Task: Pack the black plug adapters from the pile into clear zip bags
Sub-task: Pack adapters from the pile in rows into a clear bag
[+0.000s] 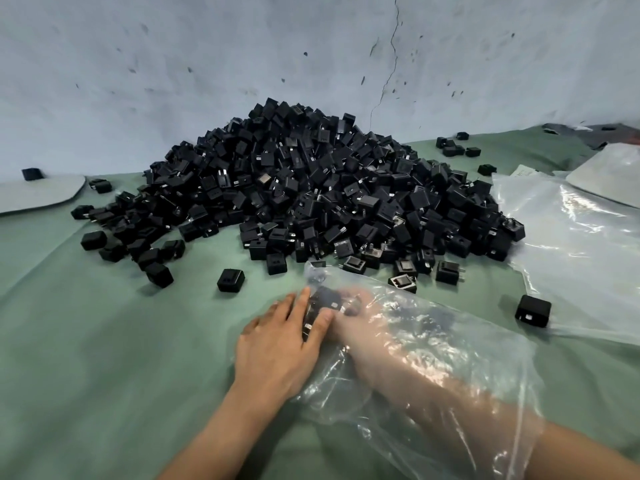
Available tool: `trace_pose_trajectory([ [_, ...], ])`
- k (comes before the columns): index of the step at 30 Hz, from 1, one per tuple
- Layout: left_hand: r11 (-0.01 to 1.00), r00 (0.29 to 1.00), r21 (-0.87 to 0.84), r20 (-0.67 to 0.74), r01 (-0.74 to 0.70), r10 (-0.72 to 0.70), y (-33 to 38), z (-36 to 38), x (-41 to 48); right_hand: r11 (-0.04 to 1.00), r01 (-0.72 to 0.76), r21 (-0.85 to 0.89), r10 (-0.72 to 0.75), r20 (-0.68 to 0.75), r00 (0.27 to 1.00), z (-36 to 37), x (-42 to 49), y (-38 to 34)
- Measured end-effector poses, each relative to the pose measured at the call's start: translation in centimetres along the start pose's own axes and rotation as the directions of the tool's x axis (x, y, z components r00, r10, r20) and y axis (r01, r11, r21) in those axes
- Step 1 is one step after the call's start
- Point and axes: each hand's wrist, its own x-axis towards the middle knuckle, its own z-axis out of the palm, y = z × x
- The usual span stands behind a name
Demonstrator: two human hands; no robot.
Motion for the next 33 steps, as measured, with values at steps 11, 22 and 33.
trace_pose_trajectory([
  [11,0.998,0.993,-0.01,0.102,0.062,-0.06,-1.2,-0.5,0.3,0.786,0.29,-0.546,-0.223,0.188,0.957,-0.3,0.7,0.8],
  [22,0.995,0.988,-0.069,0.133,-0.073,0.082,-2.0,-1.2,0.6,0.556,0.445,-0.702,-0.188,0.415,0.89,-1.2,-0.1,2.2],
  [33,0.8,0.986,-0.582,-0.02,-0.147,0.167,-4.6,-3.2,2.1,0.325,0.68,-0.657,-0.184,0.661,0.727,-2.9,-1.1,2.5],
])
